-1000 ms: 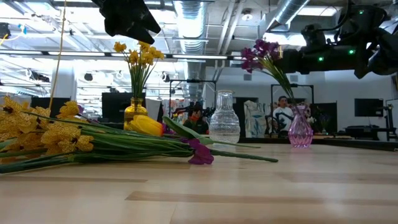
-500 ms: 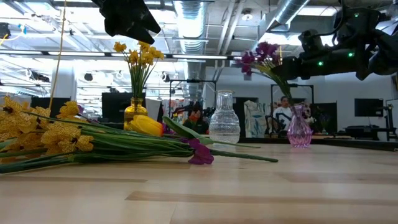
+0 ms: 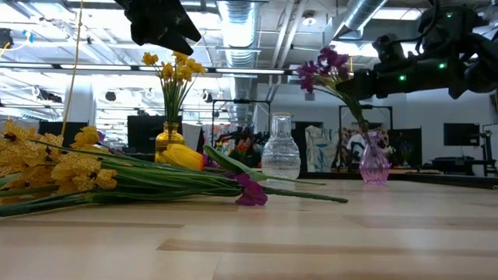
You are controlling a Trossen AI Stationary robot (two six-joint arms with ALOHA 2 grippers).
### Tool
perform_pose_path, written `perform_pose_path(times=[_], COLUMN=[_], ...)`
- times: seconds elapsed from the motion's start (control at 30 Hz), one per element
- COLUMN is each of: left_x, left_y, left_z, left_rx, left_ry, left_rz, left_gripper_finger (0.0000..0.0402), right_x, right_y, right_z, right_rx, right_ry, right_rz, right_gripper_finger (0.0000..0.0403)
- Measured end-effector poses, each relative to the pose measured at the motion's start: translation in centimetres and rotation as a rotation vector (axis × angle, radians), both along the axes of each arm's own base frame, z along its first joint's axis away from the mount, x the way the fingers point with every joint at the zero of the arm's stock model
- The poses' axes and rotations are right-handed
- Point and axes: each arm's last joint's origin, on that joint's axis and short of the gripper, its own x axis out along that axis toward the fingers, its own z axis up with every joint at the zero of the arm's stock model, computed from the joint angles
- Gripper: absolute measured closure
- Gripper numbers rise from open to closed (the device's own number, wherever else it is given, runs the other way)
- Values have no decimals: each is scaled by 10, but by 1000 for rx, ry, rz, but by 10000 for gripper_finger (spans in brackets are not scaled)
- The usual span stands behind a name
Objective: Sort flowers into vase by color
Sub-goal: Put the violet flowers into the pink vase
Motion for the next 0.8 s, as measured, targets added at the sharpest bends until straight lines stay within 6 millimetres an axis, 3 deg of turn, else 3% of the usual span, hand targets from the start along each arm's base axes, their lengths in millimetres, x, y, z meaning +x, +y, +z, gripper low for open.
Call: perform_pose_path(times=[0.37, 0.8], left_x=[0, 0], left_y=[0, 0], left_z=[0, 0], left_rx=[0, 0], left_ry=[0, 0], left_rz=[0, 0], left_gripper_finger=[132, 132], right_x=[1, 2], right_y=[15, 29], right_z=[-1, -1], right_rx=[-14, 17], right_ry=[73, 73], right_rz=[-217, -291], right_gripper_finger=[177, 177])
